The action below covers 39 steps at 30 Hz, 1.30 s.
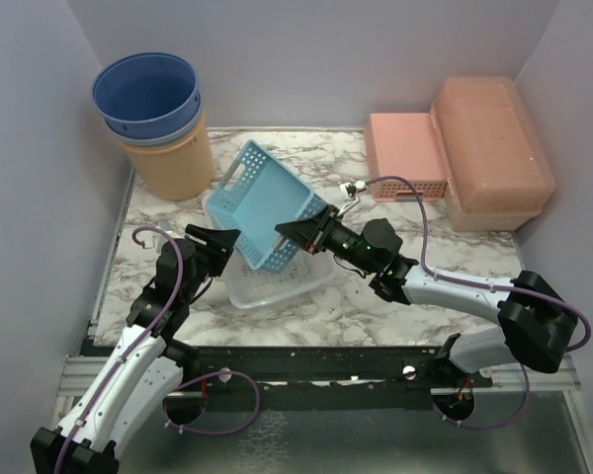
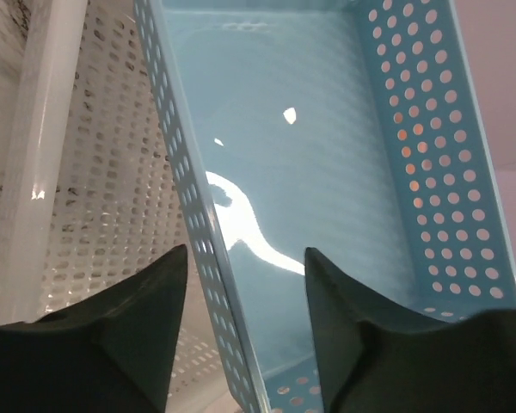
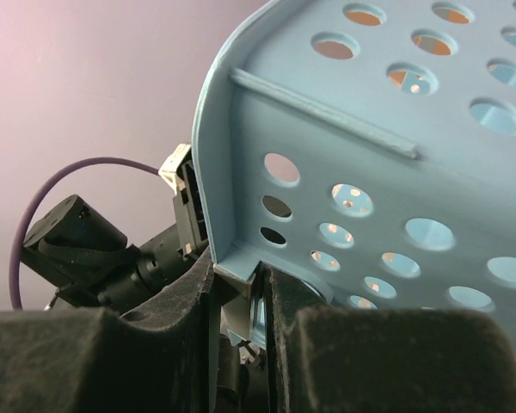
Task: Turn the large container upside down
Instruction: Turn the container upside down at the center of the board.
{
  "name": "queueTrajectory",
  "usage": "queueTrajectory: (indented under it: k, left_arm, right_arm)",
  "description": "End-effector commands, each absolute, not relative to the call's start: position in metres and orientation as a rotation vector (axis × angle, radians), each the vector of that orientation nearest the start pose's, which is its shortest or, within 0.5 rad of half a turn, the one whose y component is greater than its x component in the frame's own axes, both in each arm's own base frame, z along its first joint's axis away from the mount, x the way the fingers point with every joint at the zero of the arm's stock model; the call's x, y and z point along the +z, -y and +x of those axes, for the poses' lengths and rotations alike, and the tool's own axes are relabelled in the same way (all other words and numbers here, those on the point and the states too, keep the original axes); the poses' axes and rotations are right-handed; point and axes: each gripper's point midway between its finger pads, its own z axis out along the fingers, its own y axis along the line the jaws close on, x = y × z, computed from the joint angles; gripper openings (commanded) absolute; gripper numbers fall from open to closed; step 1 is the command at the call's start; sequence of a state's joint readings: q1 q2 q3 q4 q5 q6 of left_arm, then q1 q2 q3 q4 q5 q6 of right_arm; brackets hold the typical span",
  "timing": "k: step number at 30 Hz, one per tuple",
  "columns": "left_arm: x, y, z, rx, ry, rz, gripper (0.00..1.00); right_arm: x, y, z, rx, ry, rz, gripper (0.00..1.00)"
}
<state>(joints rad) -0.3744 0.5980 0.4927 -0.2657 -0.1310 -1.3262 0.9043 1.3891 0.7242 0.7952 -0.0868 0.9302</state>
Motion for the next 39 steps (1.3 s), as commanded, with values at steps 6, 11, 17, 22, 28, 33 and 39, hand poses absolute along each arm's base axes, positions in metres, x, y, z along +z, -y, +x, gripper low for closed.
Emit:
queueTrajectory:
  k: [6,11,17,22,28,33,39]
  left_arm:
    - [0.202,0.125,0.255,-1.017,-1.792,-0.979,0.79]
    - [0.204,0.12,0.255,-0.963,-1.805,-0.953,0.86]
    - [0.198,0.101,0.251,-0.784,-1.847,-0.901,0.87]
    - [0.19,0.083,0.247,-0.613,-1.889,-0.862,0.87]
    - [0.163,0.073,0.247,-0.442,-2.014,-0.87,0.87]
    - [0.147,0.072,0.248,-0.371,-2.084,-0.862,0.88]
    - [0.131,0.07,0.246,-0.33,-2.126,-0.863,0.85]
  right_arm:
    - [0.305,-0.358,0.25,1.407,-1.523,-0.025,0.01]
    - [0.309,-0.344,0.256,1.305,-1.5,-0.026,0.0]
    - [0.314,-0.325,0.261,1.173,-1.469,-0.045,0.01]
    - [0.318,-0.309,0.266,1.045,-1.446,-0.072,0.0]
    - [0.322,-0.29,0.274,0.873,-1.429,-0.113,0.01]
    - [0.319,-0.278,0.283,0.729,-1.441,-0.15,0.01]
    - [0.311,-0.273,0.292,0.538,-1.459,-0.291,0.01]
